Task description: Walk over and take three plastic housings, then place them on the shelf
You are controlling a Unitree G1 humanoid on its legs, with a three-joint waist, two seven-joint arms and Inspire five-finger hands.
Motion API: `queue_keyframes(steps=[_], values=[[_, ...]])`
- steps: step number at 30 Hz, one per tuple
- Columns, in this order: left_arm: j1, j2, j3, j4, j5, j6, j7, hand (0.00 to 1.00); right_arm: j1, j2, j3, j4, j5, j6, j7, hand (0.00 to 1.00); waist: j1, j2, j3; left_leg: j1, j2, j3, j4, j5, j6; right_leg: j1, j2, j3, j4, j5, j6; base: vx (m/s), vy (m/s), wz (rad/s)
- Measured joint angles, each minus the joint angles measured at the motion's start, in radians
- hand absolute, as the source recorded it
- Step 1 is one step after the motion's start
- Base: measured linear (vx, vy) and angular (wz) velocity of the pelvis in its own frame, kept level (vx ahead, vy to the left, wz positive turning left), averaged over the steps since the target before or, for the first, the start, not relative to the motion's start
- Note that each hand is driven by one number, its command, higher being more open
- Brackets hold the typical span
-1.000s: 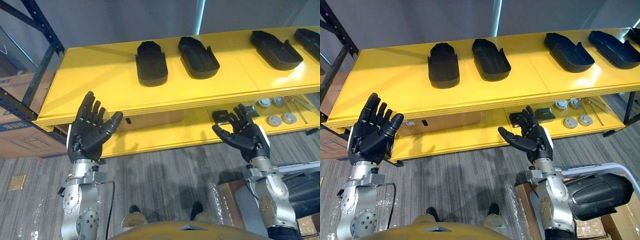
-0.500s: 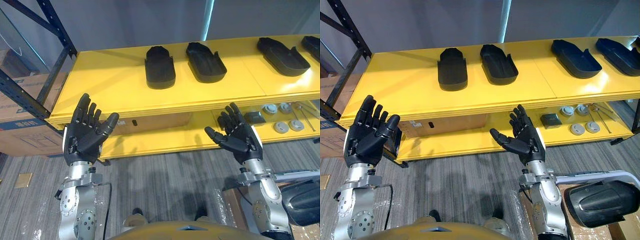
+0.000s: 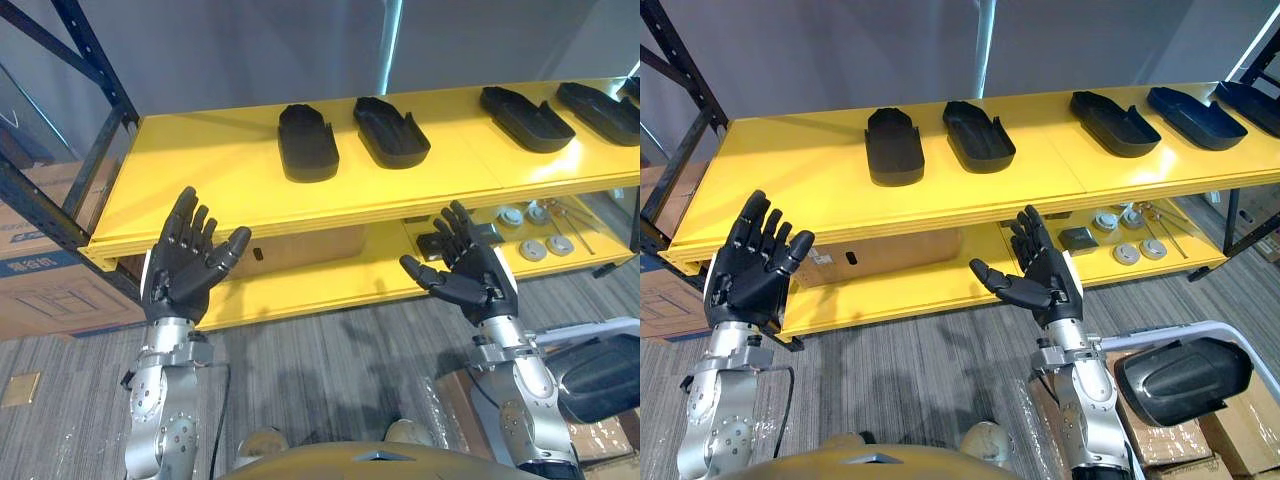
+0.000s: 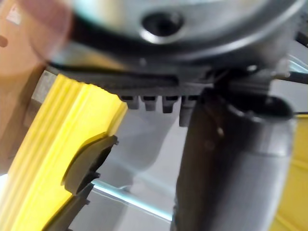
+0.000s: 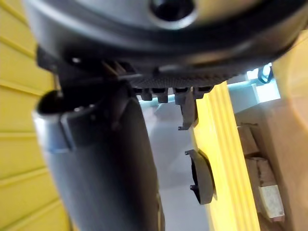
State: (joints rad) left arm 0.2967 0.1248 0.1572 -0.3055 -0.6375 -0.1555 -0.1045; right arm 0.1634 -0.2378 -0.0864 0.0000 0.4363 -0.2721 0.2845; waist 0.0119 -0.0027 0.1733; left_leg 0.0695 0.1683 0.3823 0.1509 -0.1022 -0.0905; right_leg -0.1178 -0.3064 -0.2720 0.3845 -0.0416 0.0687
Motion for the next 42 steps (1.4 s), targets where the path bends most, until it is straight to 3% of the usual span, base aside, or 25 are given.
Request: queue_keyframes(steps=[1, 2, 4, 5, 6, 7, 9, 12, 15, 17, 18, 19, 20, 22, 25, 28, 31, 37, 42], values=[[-0.011, 0.008, -0.001, 0.001, -0.016, -0.003, 0.005, 1.0, -0.024, -0.007, -0.004, 0.008, 0.001, 0.0, 0.002, 1.0, 0.004, 0.0, 0.009, 0.002, 0.019, -0.003, 0.017, -0.003, -0.004, -0.026, -0.002, 0.046, 0.06, -0.026, -0.035, -0.13, -0.119, 0.19], [-0.022, 0.03, 0.002, -0.001, -0.043, -0.034, 0.012, 1.0, -0.048, -0.025, -0.006, 0.006, 0.004, -0.013, 0.012, 1.0, 0.012, 0.011, 0.024, -0.017, 0.065, -0.036, 0.078, -0.021, -0.033, -0.034, -0.01, 0.11, 0.087, -0.013, -0.014, -0.03, -0.235, 0.43], [-0.019, 0.055, 0.034, -0.012, -0.09, -0.055, 0.019, 1.0, -0.067, -0.029, -0.005, -0.004, 0.004, -0.013, 0.023, 1.0, 0.022, -0.039, 0.021, -0.027, 0.093, -0.085, 0.122, -0.03, -0.087, 0.015, -0.029, 0.044, 0.055, 0.0, 0.014, 0.1, -0.402, 0.49], [-0.016, 0.055, 0.043, -0.014, -0.105, -0.059, 0.021, 1.0, -0.069, -0.032, -0.004, -0.006, 0.003, -0.013, 0.024, 1.0, 0.03, -0.054, 0.012, -0.031, 0.097, -0.087, 0.126, -0.029, -0.103, 0.038, -0.028, 0.018, 0.03, -0.065, 0.05, 0.18, -0.441, 0.23], [-0.001, 0.011, 0.046, -0.011, -0.112, -0.062, 0.04, 1.0, -0.089, -0.064, -0.007, -0.002, 0.004, -0.006, 0.019, 1.0, 0.039, -0.012, 0.004, -0.03, 0.162, -0.103, 0.128, -0.022, -0.124, 0.062, 0.032, -0.025, 0.001, -0.084, 0.079, 0.15, -0.339, 0.08], [0.007, -0.003, 0.044, -0.011, -0.113, -0.062, 0.043, 1.0, -0.096, -0.077, -0.01, -0.002, 0.004, -0.005, 0.017, 1.0, 0.04, 0.008, 0.007, -0.027, 0.184, -0.107, 0.12, -0.01, -0.123, 0.065, 0.052, -0.035, -0.003, -0.088, 0.066, 0.14, -0.258, 0.05], [0.036, -0.037, 0.016, -0.012, -0.127, -0.057, 0.045, 1.0, -0.102, -0.103, -0.026, -0.002, 0.018, 0.007, 0.021, 1.0, 0.038, 0.035, 0.003, -0.028, 0.211, -0.1, 0.105, 0.026, -0.102, 0.061, 0.085, -0.053, -0.007, -0.097, 0.037, 0.14, -0.191, 0.07], [0.059, -0.075, -0.02, -0.012, -0.137, -0.056, 0.043, 1.0, -0.101, -0.109, -0.047, -0.002, 0.023, 0.03, 0.037, 1.0, 0.012, 0.053, -0.006, -0.03, 0.214, -0.04, 0.116, 0.089, -0.036, 0.096, 0.101, -0.076, -0.059, -0.092, 0.033, 0.18, -0.153, 0.1], [0.051, -0.073, -0.036, -0.011, -0.136, -0.054, 0.047, 1.0, -0.084, -0.108, -0.056, -0.002, 0.023, 0.049, 0.067, 1.0, -0.022, 0.047, -0.005, -0.074, 0.248, 0.047, 0.176, 0.137, 0.024, 0.166, 0.124, -0.126, -0.15, -0.056, 0.033, 0.19, -0.036, 0.36], [0.042, -0.071, -0.057, -0.008, -0.131, -0.051, 0.048, 1.0, -0.048, -0.097, -0.076, -0.002, 0.024, 0.049, 0.071, 1.0, -0.032, 0.042, -0.002, -0.104, 0.263, 0.087, 0.221, 0.159, 0.035, 0.218, 0.13, -0.169, -0.204, -0.042, 0.027, 0.19, -0.03, 0.6], [0.043, -0.072, -0.069, -0.007, -0.126, -0.051, 0.046, 1.0, -0.03, -0.078, -0.091, -0.002, 0.024, 0.047, 0.07, 1.0, -0.031, 0.028, 0.01, -0.117, 0.249, 0.089, 0.24, 0.128, -0.003, 0.246, 0.117, -0.182, -0.225, -0.038, 0.026, 0.09, 0.067, 0.43], [0.048, -0.072, -0.087, -0.007, -0.122, -0.05, 0.036, 1.0, -0.016, -0.054, -0.103, -0.002, 0.023, 0.044, 0.059, 1.0, -0.021, 0.031, 0.016, -0.114, 0.186, 0.069, 0.213, 0.08, -0.046, 0.27, 0.101, -0.191, -0.246, -0.032, 0.037, 0.08, 0.14, 0.29], [0.051, -0.072, -0.101, -0.011, -0.121, -0.05, 0.021, 1.0, -0.013, -0.043, -0.112, -0.003, 0.02, 0.03, 0.031, 1.0, -0.014, 0.046, 0.017, -0.108, 0.11, 0.034, 0.123, 0.066, -0.032, 0.275, 0.094, -0.192, -0.257, -0.024, 0.05, 0.07, 0.177, 0.09], [0.048, -0.067, -0.101, -0.016, -0.12, -0.051, 0.003, 1.0, -0.014, -0.016, -0.081, -0.004, -0.01, 0.008, -0.021, 1.0, -0.008, 0.043, 0.019, -0.08, 0.055, 0.028, 0.064, 0.07, -0.008, 0.27, 0.078, -0.184, -0.271, -0.011, 0.071, 0.05, 0.152, 0.0], [0.05, -0.066, -0.098, -0.016, -0.105, -0.043, -0.007, 1.0, -0.029, -0.013, -0.044, -0.016, -0.131, -0.023, -0.118, 1.0, 0.017, 0.013, 0.03, -0.049, 0.003, 0.074, 0.016, 0.067, 0.01, 0.275, 0.046, -0.157, -0.332, 0.033, 0.095, 0.02, 0.153, -0.25], [0.05, -0.066, -0.085, -0.019, -0.104, -0.04, -0.033, 1.0, -0.03, -0.013, -0.045, -0.06, -0.202, -0.044, -0.187, 1.0, 0.007, 0.011, 0.027, -0.018, -0.044, 0.096, -0.037, 0.078, 0.026, 0.275, 0.013, -0.151, -0.34, 0.045, 0.105, 0.04, 0.123, -0.16], [0.044, -0.065, -0.082, -0.055, -0.104, -0.04, -0.057, 1.0, -0.042, -0.021, -0.057, -0.071, -0.247, -0.064, -0.253, 1.0, 0.002, 0.01, 0.025, -0.021, -0.056, 0.097, -0.051, 0.078, 0.028, 0.263, 0.007, -0.163, -0.34, 0.053, 0.103, 0.04, 0.069, -0.03], [0.02, -0.043, -0.134, -0.058, -0.107, -0.023, -0.086, 1.0, -0.249, -0.157, -0.086, 0.033, -0.313, -0.067, -0.415, 1.0, 0.003, 0.015, 0.006, -0.062, -0.059, 0.067, -0.062, 0.097, 0.037, 0.248, 0.013, -0.215, -0.353, 0.076, 0.1, 0.0, 0.005, 0.14], [0.028, -0.032, -0.163, -0.054, -0.107, -0.011, -0.095, 1.0, -0.347, -0.208, -0.092, 0.105, -0.314, -0.064, -0.466, 1.0, 0.017, 0.018, 0.003, -0.066, -0.068, 0.043, -0.107, 0.131, 0.046, 0.246, 0.016, -0.259, -0.354, 0.096, 0.093, -0.01, 0.02, 0.21]])
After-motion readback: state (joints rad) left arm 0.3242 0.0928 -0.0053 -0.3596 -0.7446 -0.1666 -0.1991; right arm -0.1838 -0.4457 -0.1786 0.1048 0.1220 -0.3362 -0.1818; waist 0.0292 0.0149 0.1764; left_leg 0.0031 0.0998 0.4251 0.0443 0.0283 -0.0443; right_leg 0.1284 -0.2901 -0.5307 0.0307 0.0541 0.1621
